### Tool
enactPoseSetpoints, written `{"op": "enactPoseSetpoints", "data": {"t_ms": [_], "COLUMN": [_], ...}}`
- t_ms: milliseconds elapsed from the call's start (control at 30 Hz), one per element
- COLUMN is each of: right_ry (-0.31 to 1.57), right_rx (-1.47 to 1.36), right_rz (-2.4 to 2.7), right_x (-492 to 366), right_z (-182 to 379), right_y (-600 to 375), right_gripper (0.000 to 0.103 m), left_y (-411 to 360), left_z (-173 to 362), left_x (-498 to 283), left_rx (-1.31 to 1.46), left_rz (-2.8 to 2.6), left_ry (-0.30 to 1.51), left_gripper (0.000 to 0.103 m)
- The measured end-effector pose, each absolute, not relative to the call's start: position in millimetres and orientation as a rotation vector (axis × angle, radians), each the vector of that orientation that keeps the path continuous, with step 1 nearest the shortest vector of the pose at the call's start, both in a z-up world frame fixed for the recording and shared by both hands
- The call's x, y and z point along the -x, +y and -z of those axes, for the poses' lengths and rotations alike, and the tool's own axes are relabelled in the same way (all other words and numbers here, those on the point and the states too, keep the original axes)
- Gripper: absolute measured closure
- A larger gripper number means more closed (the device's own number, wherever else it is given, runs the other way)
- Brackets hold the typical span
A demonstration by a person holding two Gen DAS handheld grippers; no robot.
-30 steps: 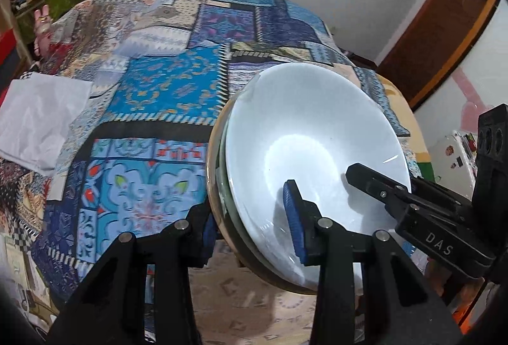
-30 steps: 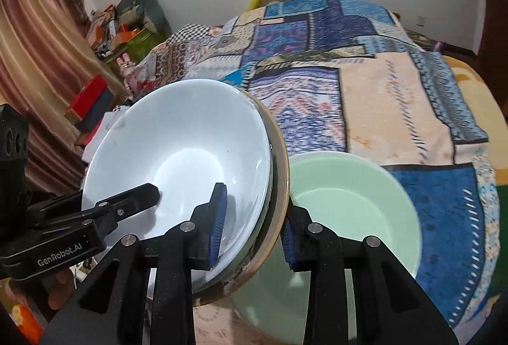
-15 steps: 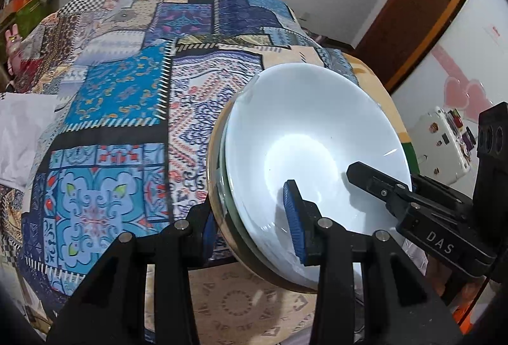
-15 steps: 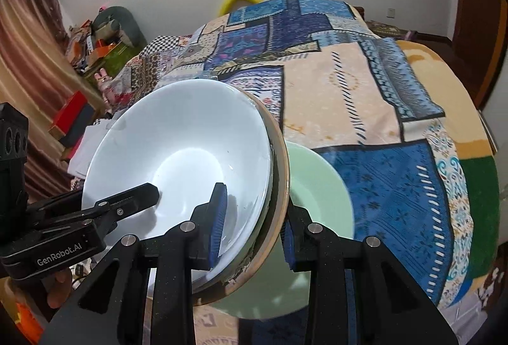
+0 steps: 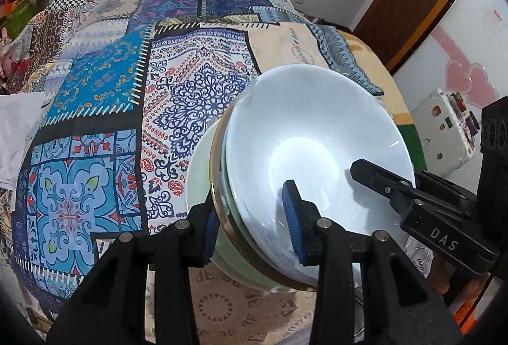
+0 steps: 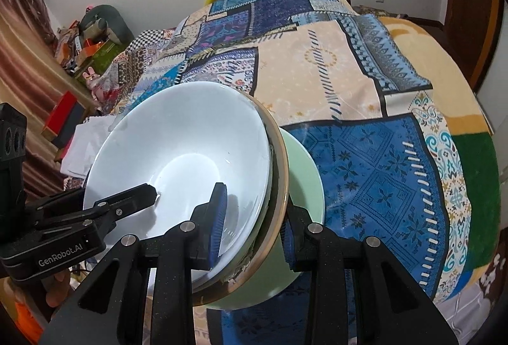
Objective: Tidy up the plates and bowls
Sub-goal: 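Lower the white bowl onto the pale green bowl with both grippers, then open both grippers and lift them away from the white bowl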
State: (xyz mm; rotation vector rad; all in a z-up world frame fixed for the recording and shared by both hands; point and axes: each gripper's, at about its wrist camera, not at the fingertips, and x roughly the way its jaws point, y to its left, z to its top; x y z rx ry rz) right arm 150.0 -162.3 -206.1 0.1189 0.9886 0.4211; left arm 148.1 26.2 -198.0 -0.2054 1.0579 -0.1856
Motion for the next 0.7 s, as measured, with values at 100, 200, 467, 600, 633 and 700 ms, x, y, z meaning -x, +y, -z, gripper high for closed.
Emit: {"op": "enactPoseSetpoints", "data": {"t_ms": [100, 200, 467, 600, 633, 700], "right_ry": [1.009, 1.020, 1.023, 1.034, 1.038, 1.027], "right_rx": [-0.124, -0.133, -0.169, -0.160, -0.164, -0.178], "right_rz": [-0.419, -0.420, -0.447, -0.432, -0.425, -0.432], "right_x": [-152, -152, -154, -154, -153, -149], "right_z": [214, 220, 223, 224, 223, 218], "right_y": [-162, -163, -165, -168, -170, -176], "right_gripper": [0.075, 0.075, 0.071, 0.064, 0.058, 0.055], "left_y": [25, 24, 26, 26, 27, 31], "left_z": [206, 214, 214, 213, 212, 208], "left_x": [-151, -153, -154, -153, -152, -148], "left_rx": [0.201, 0.205, 0.203, 0.204, 0.199, 0.201], "left_rz": [0.181, 0.175, 0.180, 0.174, 0.162, 0.142], "left_ry": [1.079, 1.087, 1.077, 1.073, 1.070, 1.059], "left_gripper": [0.065, 0.065, 0.065, 0.060, 0.056, 0.049]}}
